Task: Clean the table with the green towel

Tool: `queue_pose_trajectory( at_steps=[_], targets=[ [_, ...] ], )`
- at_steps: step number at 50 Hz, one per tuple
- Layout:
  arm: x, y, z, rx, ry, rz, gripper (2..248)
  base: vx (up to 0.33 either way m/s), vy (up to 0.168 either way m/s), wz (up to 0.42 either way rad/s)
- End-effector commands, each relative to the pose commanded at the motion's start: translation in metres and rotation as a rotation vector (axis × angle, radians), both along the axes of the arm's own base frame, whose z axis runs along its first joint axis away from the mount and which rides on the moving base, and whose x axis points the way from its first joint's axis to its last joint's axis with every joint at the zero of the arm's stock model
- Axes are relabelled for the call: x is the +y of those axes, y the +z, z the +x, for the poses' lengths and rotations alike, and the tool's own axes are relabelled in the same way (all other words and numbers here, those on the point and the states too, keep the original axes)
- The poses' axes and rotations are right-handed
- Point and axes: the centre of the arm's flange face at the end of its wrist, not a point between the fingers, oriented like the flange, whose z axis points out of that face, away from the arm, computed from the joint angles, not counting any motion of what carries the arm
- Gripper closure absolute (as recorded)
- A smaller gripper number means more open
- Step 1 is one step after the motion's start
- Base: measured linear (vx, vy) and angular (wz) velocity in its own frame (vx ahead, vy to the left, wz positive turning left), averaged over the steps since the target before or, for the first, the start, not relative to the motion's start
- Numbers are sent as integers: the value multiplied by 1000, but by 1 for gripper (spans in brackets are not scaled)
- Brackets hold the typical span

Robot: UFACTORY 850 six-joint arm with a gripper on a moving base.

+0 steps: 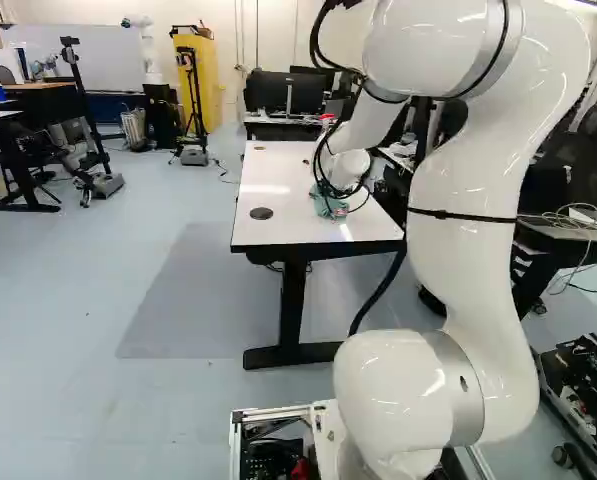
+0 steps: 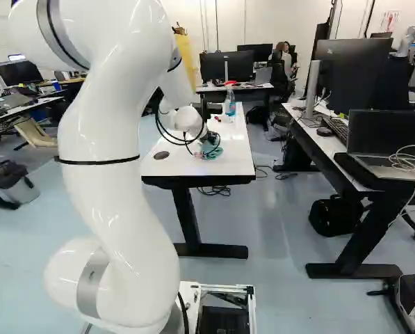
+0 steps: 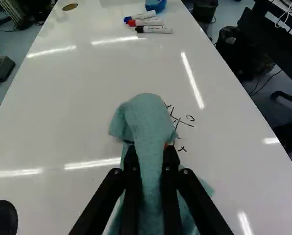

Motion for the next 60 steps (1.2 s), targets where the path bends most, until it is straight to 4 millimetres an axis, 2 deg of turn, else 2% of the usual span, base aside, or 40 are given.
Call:
queue_pose_trajectory(
  at_steps=[32,47,60],
  targets=[
    [-9,-7,60,-43,-6,-4,203,0,0,0],
    [-25,-10,82,-62,-26,-6,203,0,0,0],
    [-46,-11,90,-71,-56,-8,203,0,0,0]
  ],
)
